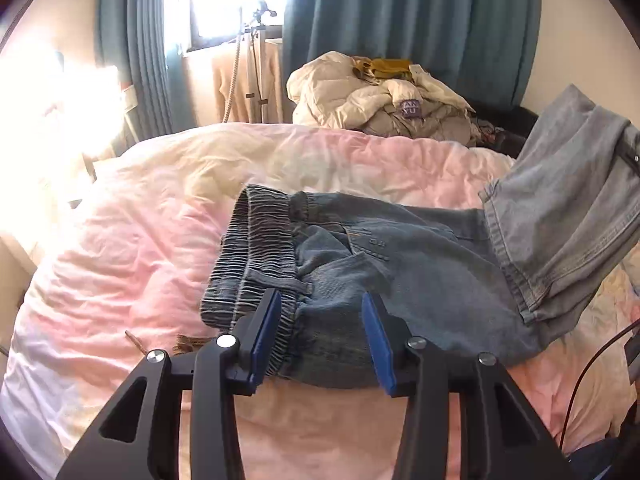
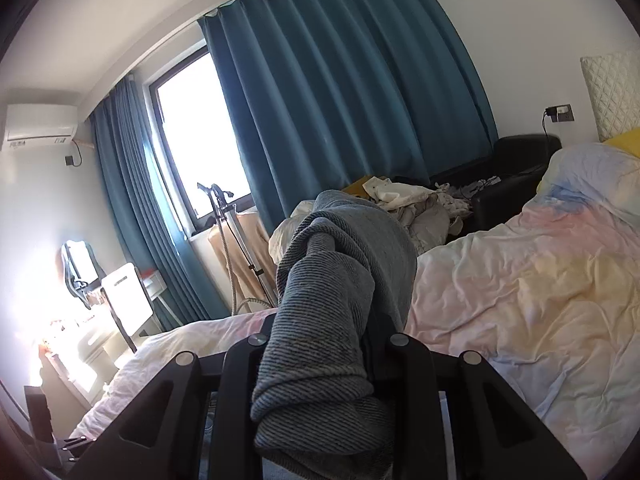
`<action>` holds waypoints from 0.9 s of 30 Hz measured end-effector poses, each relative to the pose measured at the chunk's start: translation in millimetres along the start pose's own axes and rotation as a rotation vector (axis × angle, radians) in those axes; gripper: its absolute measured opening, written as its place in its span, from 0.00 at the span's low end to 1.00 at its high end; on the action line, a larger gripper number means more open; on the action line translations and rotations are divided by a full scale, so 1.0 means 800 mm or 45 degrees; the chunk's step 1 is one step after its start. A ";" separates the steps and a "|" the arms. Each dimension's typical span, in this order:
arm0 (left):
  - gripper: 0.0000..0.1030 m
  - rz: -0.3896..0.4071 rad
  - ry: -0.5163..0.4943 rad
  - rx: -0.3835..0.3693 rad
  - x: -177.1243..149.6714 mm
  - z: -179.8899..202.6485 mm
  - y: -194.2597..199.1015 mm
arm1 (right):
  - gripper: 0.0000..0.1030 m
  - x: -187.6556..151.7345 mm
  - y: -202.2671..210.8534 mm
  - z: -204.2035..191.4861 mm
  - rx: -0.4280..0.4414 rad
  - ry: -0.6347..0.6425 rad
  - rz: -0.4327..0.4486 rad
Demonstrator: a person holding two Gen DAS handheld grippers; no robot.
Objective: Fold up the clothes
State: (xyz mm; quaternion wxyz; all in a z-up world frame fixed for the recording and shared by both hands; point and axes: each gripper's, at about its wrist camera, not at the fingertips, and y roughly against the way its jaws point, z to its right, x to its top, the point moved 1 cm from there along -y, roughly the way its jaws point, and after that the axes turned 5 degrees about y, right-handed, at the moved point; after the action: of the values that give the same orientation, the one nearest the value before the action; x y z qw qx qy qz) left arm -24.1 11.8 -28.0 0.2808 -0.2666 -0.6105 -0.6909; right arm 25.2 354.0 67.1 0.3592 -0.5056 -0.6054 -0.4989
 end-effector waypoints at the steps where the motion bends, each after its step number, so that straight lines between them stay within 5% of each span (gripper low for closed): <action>1: 0.42 0.021 0.031 -0.004 0.003 -0.012 0.000 | 0.23 0.000 -0.002 -0.015 -0.010 0.034 0.002; 13: 0.42 0.146 0.325 -0.048 0.029 -0.144 0.025 | 0.23 -0.069 -0.051 -0.235 -0.082 0.458 -0.035; 22: 0.42 0.183 0.581 -0.150 0.025 -0.235 0.023 | 0.23 -0.236 -0.112 -0.398 0.001 0.879 -0.179; 27: 0.42 0.194 0.653 -0.231 0.023 -0.255 0.007 | 0.24 -0.321 -0.138 -0.430 0.007 1.061 -0.250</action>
State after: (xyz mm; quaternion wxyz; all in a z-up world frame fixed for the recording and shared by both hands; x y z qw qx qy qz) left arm -38.3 -192.5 -34.0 0.4524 -0.1524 -0.4333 -0.7645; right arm -46.7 -43.0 -116.3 0.5253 -0.1999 -0.4552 -0.6906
